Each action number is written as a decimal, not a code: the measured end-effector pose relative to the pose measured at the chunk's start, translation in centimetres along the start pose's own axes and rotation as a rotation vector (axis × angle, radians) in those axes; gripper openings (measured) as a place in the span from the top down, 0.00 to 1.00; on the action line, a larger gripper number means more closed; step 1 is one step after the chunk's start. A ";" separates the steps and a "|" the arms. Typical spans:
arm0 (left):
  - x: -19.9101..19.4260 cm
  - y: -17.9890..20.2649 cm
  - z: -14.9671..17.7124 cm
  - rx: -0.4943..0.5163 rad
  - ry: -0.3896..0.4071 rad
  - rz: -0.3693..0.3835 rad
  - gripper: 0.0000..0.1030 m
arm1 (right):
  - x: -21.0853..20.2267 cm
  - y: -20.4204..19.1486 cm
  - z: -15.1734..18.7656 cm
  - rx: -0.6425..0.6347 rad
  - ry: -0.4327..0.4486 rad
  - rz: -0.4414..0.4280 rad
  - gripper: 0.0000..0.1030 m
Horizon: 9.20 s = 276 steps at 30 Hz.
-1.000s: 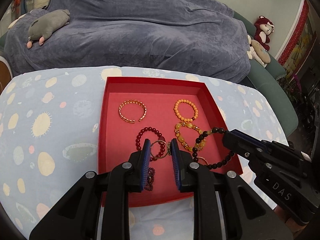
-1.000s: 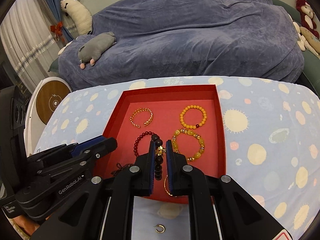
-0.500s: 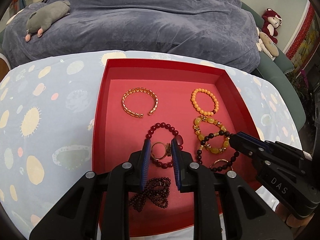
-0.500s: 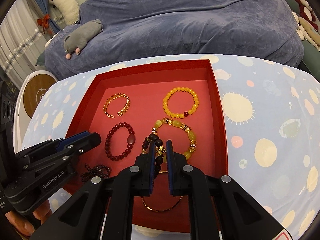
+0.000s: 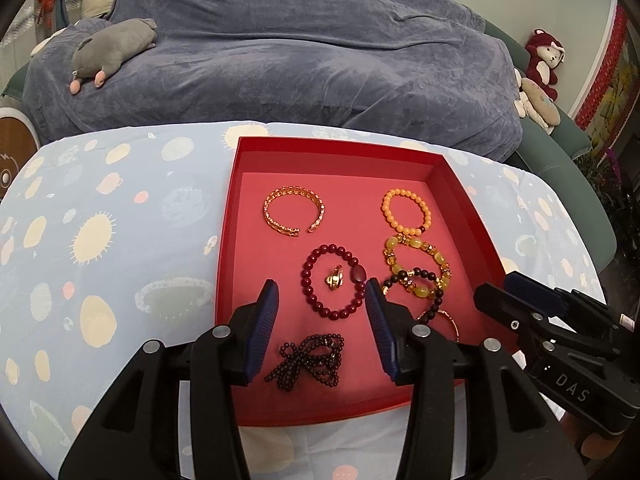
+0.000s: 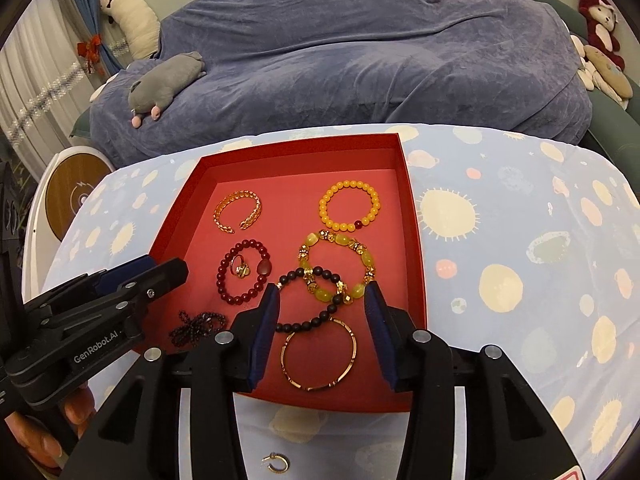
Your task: Organize jewelry
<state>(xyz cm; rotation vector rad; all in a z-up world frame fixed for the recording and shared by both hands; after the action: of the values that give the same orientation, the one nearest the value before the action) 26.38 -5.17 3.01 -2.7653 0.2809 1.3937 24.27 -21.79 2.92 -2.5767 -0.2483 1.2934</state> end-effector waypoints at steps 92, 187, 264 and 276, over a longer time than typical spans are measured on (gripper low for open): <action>-5.9 2.0 18.1 0.048 -0.146 0.030 0.66 | -6.8 -1.3 16.6 0.024 -0.128 0.039 0.58; -9.2 3.5 4.5 0.064 0.022 0.001 0.84 | -7.8 -4.3 3.6 -0.059 0.052 -0.043 0.82; -8.3 0.7 5.1 0.032 0.004 -0.205 0.20 | -7.9 -3.6 5.2 0.018 0.064 0.127 0.38; -9.7 -0.2 7.8 0.010 -0.016 -0.231 0.10 | -9.7 -3.7 8.0 0.018 0.057 0.156 0.18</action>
<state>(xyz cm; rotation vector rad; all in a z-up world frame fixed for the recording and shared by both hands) 14.53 -2.71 6.09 -2.6736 -0.0320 1.3521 11.91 -19.62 6.80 -2.6583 -0.0256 1.2635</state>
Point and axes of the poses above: each gripper's, at about its wrist camera, not at the fingertips, and x roughly the way its jaws point, y to its right, z to its underside, the point moved 3 cm from there along x, roughly the way its jaws point, and after that the axes turned 9 degrees about -z, right-handed, at the moved point
